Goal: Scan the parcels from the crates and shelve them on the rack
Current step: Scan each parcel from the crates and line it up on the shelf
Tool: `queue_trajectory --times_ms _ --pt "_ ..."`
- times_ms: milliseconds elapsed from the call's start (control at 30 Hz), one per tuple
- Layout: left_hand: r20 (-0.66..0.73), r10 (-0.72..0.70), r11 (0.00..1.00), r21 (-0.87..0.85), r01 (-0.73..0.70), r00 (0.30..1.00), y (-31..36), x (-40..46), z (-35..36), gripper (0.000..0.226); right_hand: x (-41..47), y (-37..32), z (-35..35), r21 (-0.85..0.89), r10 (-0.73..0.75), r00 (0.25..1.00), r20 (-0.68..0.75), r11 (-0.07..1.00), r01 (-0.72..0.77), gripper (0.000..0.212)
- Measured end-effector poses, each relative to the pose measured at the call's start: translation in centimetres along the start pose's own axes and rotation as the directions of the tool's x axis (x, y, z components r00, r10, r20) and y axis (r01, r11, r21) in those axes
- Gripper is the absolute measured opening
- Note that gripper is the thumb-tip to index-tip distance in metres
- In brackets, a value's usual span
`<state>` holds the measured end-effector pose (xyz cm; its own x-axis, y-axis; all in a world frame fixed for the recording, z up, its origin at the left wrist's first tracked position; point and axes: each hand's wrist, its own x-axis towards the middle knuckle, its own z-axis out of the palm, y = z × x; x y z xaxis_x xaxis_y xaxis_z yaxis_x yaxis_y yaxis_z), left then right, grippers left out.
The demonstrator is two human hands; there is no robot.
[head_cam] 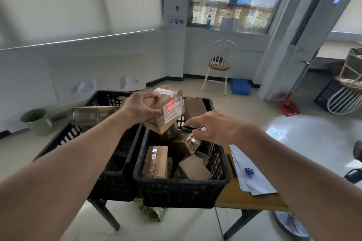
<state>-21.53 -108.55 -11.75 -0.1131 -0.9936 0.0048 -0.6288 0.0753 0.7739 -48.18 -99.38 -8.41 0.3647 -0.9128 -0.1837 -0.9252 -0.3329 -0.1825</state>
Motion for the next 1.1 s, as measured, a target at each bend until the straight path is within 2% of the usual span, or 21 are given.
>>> queue_trajectory --times_ms 433,1100 --pt "0.069 -0.019 0.998 -0.064 0.024 0.997 0.4 0.1 -1.1 0.075 -0.4 -1.8 -1.0 -0.108 0.054 0.998 -0.014 0.993 -0.055 0.043" --pt "0.105 -0.026 0.995 -0.096 0.036 0.994 -0.6 -1.0 -3.7 0.07 -0.7 -4.5 -1.6 -0.149 0.104 0.994 0.01 0.984 -0.102 0.041"
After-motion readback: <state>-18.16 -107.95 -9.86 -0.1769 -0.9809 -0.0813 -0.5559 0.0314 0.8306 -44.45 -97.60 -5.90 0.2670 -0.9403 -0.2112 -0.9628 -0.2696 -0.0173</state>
